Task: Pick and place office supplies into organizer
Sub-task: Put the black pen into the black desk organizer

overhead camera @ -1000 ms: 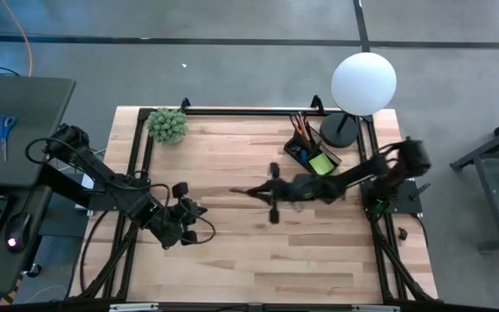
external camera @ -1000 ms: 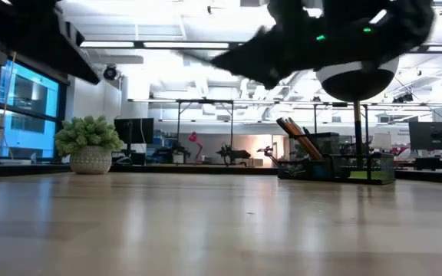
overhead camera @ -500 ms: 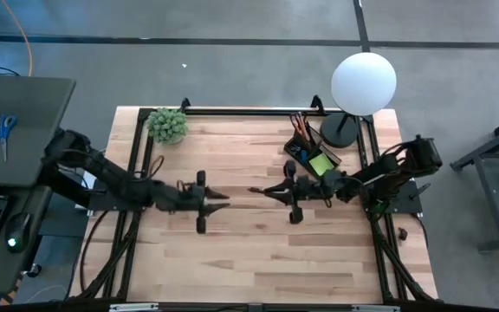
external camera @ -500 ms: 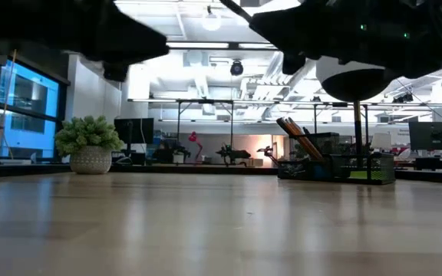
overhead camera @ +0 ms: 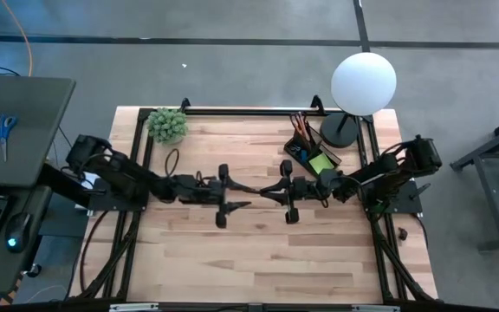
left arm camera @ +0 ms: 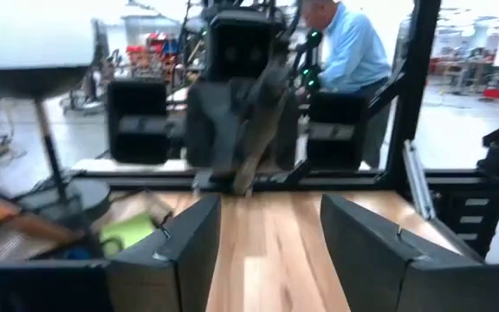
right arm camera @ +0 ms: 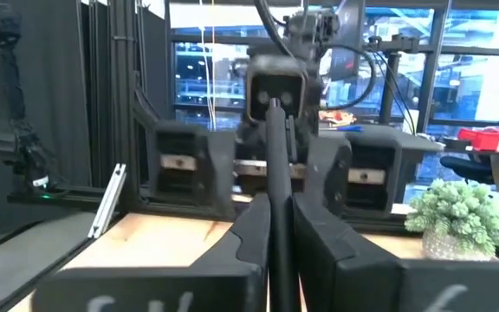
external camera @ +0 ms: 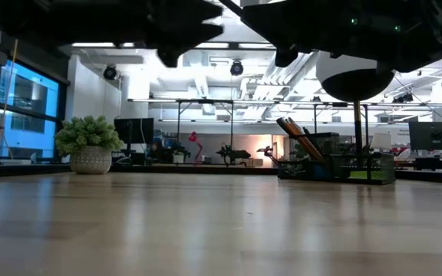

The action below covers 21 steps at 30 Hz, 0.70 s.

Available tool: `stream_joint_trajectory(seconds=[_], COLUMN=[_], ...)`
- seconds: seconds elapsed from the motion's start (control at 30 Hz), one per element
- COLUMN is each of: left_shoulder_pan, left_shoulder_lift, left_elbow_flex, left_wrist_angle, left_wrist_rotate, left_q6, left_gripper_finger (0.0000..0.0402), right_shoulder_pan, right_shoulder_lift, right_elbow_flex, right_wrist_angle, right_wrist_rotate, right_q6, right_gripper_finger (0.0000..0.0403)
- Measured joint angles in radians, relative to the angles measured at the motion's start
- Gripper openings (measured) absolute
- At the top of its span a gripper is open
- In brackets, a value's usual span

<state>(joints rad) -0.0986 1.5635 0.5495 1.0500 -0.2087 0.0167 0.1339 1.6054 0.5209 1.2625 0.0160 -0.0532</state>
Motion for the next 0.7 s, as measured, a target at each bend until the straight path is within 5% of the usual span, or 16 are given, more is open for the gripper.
stream_joint_trajectory(seconds=[0.3,0.7], left_shoulder_pan=[0.0,0.001], left_shoulder_lift=[0.027,0.028], left_elbow_flex=[0.07,0.07], left_wrist_angle=[-0.005,0.0], left_wrist_rotate=[0.015,-0.022], left_q6=[0.029,0.031], left_gripper_finger=[0.0151,0.0047], right_shoulder_pan=[-0.004,-0.003], right_shoulder_lift=[-0.001,-0.002], right_elbow_flex=[0.002,0.004], right_wrist_angle=[-0.037,-0.085], right_wrist_rotate=[0.001,0.014], right_q6=[0.0,0.0], right_gripper_finger=[0.0029,0.0029])
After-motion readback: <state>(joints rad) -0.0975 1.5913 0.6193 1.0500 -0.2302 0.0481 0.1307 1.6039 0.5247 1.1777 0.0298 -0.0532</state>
